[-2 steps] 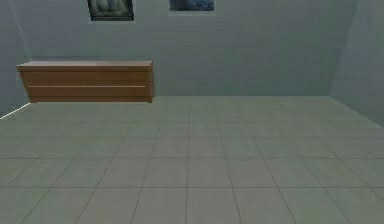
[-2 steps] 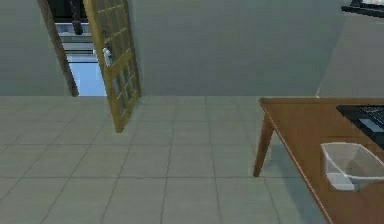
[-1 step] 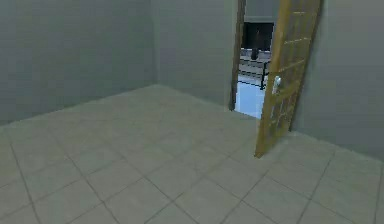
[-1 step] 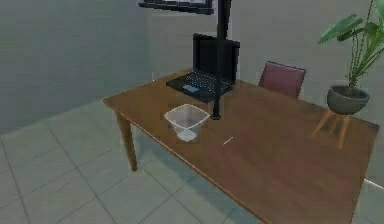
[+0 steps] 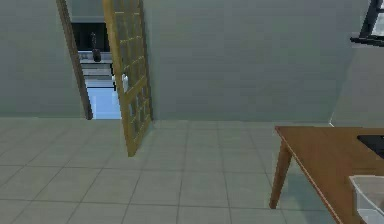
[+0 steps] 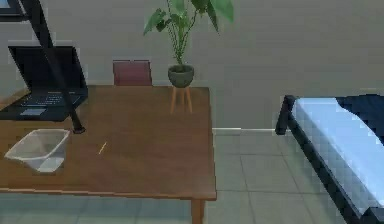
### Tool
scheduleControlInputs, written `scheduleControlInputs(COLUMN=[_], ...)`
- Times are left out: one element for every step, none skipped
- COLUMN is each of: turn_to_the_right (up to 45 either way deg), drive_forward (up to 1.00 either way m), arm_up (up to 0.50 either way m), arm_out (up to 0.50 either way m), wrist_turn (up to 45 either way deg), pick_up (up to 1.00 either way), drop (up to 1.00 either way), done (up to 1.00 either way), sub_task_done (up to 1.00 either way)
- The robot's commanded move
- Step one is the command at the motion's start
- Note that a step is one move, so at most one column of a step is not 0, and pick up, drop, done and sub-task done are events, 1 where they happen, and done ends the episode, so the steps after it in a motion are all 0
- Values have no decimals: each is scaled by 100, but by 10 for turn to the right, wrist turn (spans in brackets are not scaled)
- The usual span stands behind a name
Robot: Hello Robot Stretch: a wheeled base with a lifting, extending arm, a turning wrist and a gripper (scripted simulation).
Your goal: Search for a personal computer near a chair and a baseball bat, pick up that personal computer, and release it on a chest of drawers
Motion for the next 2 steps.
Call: scheduleControlInputs(turn_to_the_right=[0, -120], drive_forward=[65, 0], arm_up=[0, 0], arm_out=[0, 0], wrist_turn=[0, 0], pick_up=[0, 0], drop=[0, 0], done=[0, 0], sub_task_done=[0, 0])
